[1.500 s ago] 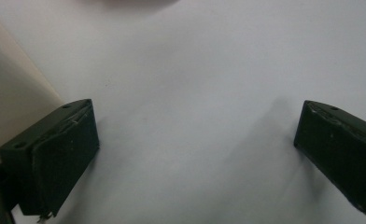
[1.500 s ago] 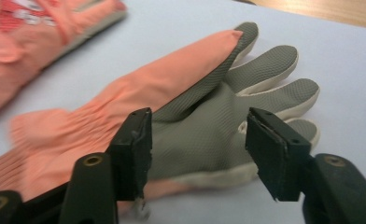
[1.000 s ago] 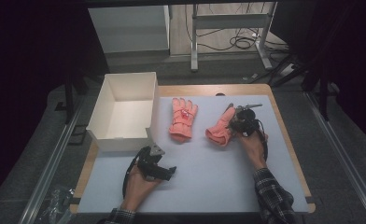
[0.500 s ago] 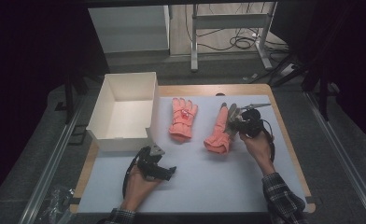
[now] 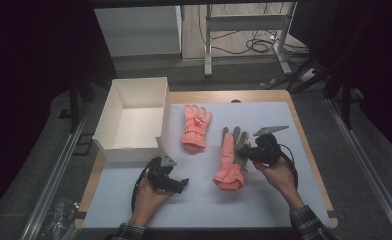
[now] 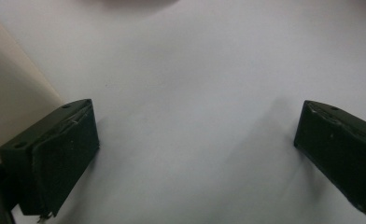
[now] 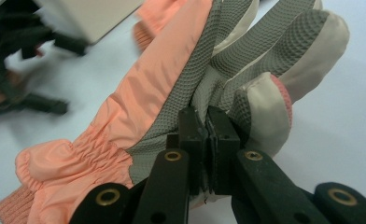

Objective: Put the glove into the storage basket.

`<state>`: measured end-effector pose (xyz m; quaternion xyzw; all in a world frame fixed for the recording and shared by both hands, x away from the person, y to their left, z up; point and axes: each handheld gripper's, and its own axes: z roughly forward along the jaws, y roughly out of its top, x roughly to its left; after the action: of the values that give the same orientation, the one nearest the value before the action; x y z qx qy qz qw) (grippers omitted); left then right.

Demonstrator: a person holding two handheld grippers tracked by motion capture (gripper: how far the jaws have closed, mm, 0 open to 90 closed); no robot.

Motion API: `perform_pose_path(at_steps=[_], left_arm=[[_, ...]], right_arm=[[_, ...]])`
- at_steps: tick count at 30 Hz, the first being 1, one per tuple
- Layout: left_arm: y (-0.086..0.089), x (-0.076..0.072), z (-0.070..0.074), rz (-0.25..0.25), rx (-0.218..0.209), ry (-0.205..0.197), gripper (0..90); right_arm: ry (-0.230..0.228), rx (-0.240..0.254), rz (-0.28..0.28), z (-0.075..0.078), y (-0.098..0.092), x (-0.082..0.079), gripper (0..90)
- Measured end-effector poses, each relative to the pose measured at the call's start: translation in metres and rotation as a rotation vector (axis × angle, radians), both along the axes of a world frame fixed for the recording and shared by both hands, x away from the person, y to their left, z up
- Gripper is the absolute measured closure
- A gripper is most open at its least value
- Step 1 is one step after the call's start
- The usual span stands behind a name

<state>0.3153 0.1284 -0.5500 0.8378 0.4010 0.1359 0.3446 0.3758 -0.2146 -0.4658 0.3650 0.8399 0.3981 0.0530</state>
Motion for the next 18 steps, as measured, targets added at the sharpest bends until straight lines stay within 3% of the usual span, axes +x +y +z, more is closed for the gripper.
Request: perform_pose_path(at_steps=[7,12,16,18], left_arm=[[0.000,0.000,0.000,-0.003,0.005,0.003,0.0],[0.000,0.000,0.000,-0.004,0.006,0.002,0.0],[0.000,0.000,0.000,-0.004,0.006,0.002,0.0],[0.000,0.000,0.000,-0.005,0.006,0.002,0.0]], right_arm=[[0.010,-0.014,0.050,-0.017,0.008,-0.009,85.6],[-0.009,-0.069,0.048,-0.035,0.014,-0.003,81.8],[-0.061,-0.096,0.044,-0.029,0.014,-0.002,72.3],[-0.084,-0.087,0.042,-0.021,0.013,0.000,67.4]])
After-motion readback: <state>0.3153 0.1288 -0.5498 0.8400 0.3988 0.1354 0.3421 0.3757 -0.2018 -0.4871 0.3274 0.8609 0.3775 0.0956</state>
